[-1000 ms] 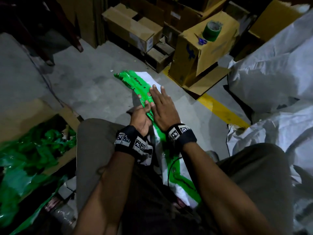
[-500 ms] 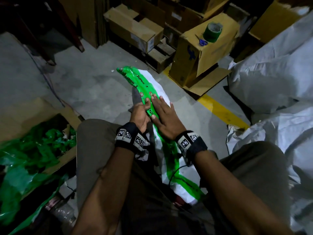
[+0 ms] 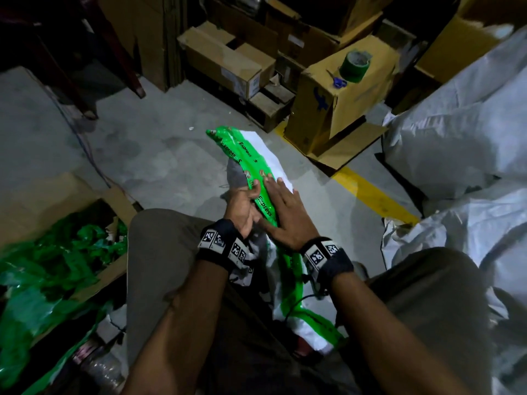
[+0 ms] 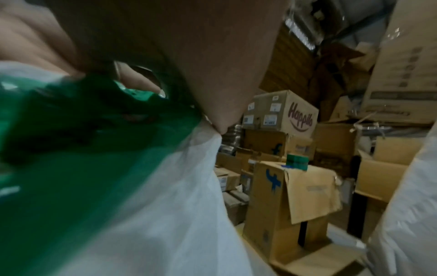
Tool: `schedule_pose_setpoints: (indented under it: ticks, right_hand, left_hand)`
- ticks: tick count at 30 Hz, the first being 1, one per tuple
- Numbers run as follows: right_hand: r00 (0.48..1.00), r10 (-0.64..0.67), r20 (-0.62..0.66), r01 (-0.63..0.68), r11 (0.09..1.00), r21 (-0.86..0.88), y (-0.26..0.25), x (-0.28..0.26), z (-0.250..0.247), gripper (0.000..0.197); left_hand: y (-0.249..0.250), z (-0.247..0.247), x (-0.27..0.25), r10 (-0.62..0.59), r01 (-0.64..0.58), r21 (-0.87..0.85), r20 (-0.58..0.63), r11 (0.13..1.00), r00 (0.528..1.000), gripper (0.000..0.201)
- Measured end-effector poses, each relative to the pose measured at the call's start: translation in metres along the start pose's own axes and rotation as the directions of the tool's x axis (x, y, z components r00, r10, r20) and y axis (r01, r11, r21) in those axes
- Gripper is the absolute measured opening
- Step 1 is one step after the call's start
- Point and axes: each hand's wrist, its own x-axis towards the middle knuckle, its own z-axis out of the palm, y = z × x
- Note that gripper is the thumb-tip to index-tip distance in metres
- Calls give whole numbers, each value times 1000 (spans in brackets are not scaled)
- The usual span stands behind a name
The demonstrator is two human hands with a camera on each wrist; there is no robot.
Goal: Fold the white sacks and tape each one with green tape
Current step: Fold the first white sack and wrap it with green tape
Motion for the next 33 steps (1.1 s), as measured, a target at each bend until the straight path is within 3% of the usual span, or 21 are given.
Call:
schedule_pose_setpoints:
  ticks: [5,7,9,10,12,13,16,19,21,23,25,26,28,30,33]
  right_hand:
    - [1000,-8,-7,9,1000,27,2,28,-18,98]
    - [1000,27,-9,-26,999,48,-1,29,-18,97]
    - [998,63,9,-63,997,45,-3,21,-19,93]
    - [998,60,25,-61,997,41,-3,17,-19,92]
    - [999,16,45,-18,998,54,-2,8,-18,88]
    - [998,10,59,-14,998,68,-2,7,-17,86]
    - [990,55,133,-59,998,30,-13,24,-25,90]
    - [975,83,208,-49,985,-166,-34,57,-36,99]
    - [967,102,233,-39,965,-259,-45,67,-36,105]
    - [981,104,162,-49,949,-312,-49,56,-28,107]
    - [981,192,32,-178,948,-264,-44,24,-10,100]
    - [956,293,-26,-292,935,-199,-39,4,1,101]
    - [836,538,-104,-541,841,3,-28,-37,26,110]
    - [731,665,-153,-661,746,83,-21,-67,47,109]
    - [717,697,-33,-696,717,26,-12,-78,50,108]
  left_hand:
    - [2,2,-4,42,-47,85,60,995,997,20]
    - [13,-2,-3,14,-24,174,58,984,998,19]
    - [27,-8,2,37,-26,225,-41,974,998,30]
    - [32,-12,9,86,-52,217,-152,975,985,35]
    - [42,-21,21,186,-139,153,-357,978,916,27]
    - [45,-23,24,198,-160,128,-382,979,903,19]
    - [43,-20,25,190,-167,102,-295,981,936,18]
    - [37,-9,21,181,-163,105,-182,981,967,23]
    - [41,-10,21,193,-180,90,-170,980,966,25]
    - [47,-18,24,216,-207,64,-194,976,957,26]
    - [51,-23,24,245,-242,45,-222,969,944,23]
    - [50,-24,23,257,-255,37,-228,966,939,21]
    - [48,-21,23,265,-263,39,-241,964,934,19]
    - [47,-15,24,263,-261,46,-261,964,929,19]
    - [48,-4,26,255,-236,102,-263,966,930,18]
